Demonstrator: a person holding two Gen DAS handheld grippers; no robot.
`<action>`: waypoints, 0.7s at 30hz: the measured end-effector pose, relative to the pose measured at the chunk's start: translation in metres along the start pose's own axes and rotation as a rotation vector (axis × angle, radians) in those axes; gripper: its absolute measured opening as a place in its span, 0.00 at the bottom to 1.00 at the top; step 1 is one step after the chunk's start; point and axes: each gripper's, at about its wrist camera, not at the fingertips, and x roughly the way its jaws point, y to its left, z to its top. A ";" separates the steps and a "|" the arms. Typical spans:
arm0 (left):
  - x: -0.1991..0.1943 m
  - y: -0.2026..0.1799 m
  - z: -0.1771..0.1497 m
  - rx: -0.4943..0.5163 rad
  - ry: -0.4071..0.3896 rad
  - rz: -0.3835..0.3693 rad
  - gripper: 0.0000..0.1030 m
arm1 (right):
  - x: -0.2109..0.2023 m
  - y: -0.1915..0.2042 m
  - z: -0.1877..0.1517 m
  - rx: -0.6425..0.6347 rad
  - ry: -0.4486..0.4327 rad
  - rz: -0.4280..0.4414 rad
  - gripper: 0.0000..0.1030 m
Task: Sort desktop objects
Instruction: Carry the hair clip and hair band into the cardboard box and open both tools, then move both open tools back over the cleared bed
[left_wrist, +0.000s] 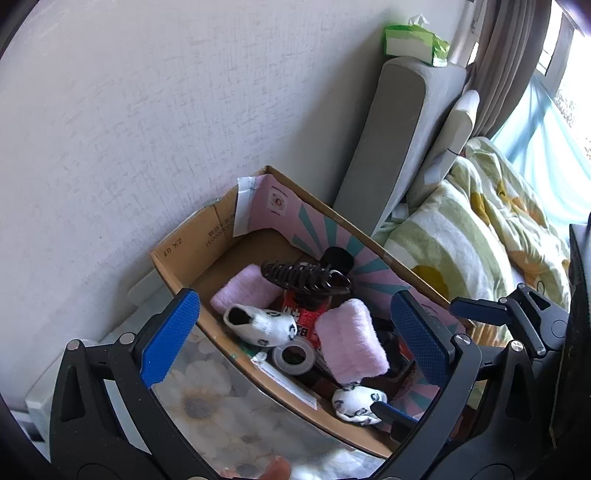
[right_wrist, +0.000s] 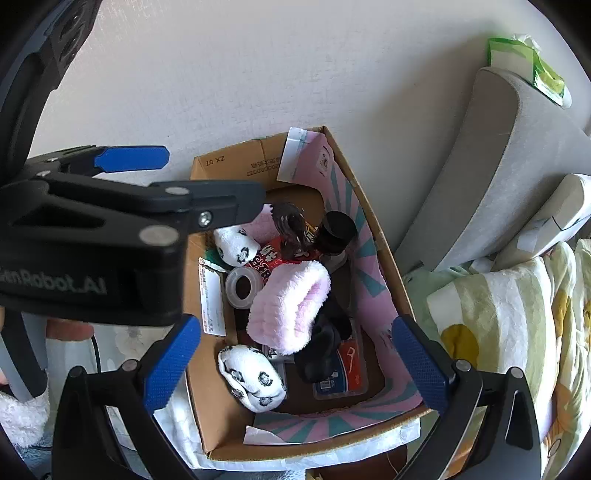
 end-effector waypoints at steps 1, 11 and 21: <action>-0.002 0.001 -0.001 -0.008 -0.005 -0.011 1.00 | -0.001 0.000 0.000 0.001 0.000 -0.001 0.99; -0.046 0.021 -0.004 -0.040 -0.037 0.005 1.00 | -0.014 0.001 0.001 0.018 -0.028 -0.019 1.00; -0.119 0.088 -0.029 -0.215 -0.096 0.160 1.00 | -0.055 0.012 0.031 0.018 -0.129 -0.036 1.00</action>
